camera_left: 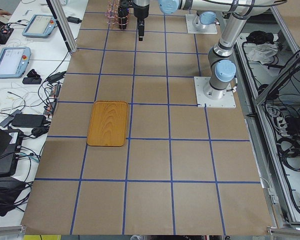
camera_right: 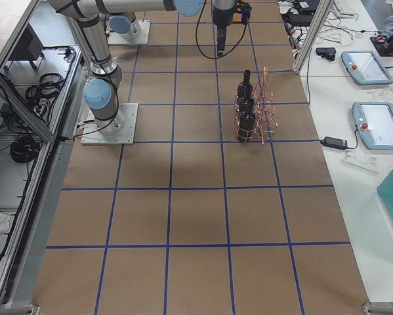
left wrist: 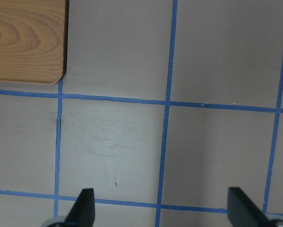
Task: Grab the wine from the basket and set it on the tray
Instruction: 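Move the right gripper over the copper wine rack toward a bottle neck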
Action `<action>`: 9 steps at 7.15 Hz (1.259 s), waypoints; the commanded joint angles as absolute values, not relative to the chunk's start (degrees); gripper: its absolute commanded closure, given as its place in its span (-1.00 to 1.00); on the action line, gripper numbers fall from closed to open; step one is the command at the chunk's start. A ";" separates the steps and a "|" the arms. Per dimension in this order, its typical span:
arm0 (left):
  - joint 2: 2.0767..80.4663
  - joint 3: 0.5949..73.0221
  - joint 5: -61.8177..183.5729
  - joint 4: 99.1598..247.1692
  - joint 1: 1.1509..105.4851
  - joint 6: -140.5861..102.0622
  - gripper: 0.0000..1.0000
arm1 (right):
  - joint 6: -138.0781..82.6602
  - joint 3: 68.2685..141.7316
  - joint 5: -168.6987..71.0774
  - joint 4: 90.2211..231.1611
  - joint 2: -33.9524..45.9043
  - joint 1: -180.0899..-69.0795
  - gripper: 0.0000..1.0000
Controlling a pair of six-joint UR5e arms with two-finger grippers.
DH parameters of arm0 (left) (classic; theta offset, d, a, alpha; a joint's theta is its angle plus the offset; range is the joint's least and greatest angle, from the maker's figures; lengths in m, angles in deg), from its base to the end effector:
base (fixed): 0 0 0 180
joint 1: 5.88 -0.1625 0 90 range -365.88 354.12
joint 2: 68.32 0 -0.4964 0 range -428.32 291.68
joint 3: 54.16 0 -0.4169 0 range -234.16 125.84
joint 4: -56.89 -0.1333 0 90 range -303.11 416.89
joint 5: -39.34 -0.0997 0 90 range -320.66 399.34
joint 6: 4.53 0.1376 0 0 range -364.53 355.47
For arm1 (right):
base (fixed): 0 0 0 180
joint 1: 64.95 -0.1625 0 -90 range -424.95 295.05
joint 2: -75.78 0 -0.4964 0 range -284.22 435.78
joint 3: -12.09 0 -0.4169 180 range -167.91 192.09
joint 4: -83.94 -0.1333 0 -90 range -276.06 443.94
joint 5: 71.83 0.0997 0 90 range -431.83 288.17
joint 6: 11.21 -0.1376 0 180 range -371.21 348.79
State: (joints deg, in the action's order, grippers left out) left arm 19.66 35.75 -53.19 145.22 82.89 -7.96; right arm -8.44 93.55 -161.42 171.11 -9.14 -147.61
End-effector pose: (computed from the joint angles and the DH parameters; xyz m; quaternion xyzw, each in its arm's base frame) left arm -0.1163 -0.5103 0.5433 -0.0414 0.9984 -0.0334 0.0214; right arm 0.0615 -0.5739 0.5456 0.0398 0.9992 -0.0058 0.0031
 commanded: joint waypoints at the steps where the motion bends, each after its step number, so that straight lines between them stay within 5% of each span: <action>1: 20.09 35.75 -52.59 145.04 82.98 -8.05 -1.00 | -0.59 93.04 -161.13 176.90 -2.91 -141.87 -1.00; 8: 19.92 35.75 -53.03 145.04 82.89 -7.96 -1.00 | -1.10 93.13 -160.95 186.51 4.50 -141.77 -0.98; 9: 19.92 35.75 -53.03 145.04 82.89 -7.96 -1.00 | -1.71 93.04 -160.95 186.60 4.50 -141.77 -0.77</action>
State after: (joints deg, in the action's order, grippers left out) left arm 19.92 35.73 -53.01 145.04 82.89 -7.96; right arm -1.23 93.11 -160.98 186.27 4.40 -141.77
